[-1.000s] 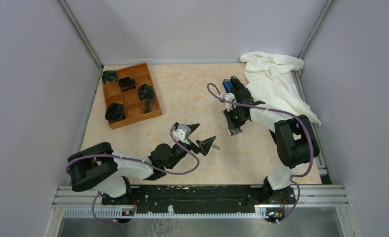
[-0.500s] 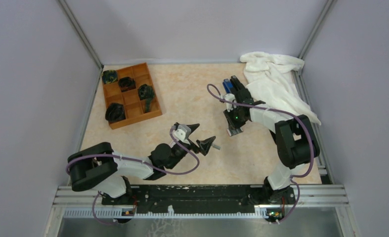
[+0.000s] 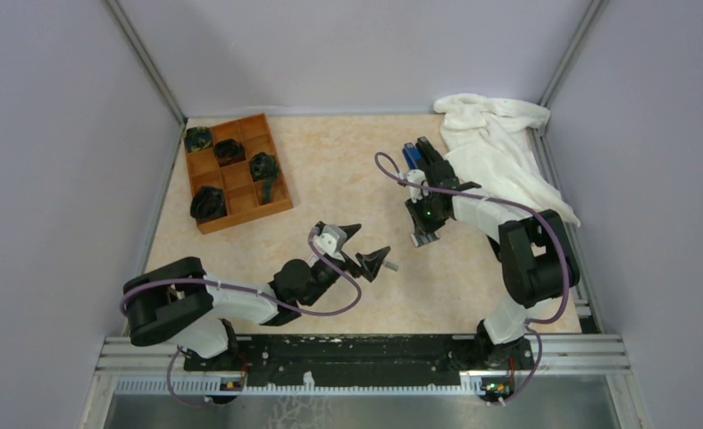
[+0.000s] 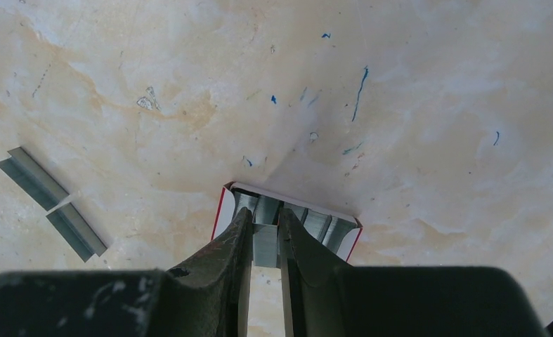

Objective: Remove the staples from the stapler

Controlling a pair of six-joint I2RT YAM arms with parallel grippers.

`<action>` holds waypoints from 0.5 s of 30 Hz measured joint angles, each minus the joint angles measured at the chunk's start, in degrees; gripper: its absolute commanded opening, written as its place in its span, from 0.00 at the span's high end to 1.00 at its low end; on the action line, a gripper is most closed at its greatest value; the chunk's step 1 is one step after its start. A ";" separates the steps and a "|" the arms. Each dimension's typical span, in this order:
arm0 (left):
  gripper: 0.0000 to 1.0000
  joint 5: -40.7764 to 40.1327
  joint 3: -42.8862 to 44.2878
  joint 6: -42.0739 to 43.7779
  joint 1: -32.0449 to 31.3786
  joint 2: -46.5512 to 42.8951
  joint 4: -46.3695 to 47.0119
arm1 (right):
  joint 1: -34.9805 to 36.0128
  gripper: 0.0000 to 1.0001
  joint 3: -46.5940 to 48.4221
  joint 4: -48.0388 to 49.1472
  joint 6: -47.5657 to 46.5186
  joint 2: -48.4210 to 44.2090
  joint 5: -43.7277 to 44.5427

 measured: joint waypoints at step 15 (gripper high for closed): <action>0.00 0.00 0.00 0.00 0.00 0.00 0.00 | 0.00 0.78 0.00 -0.87 0.02 0.00 -0.07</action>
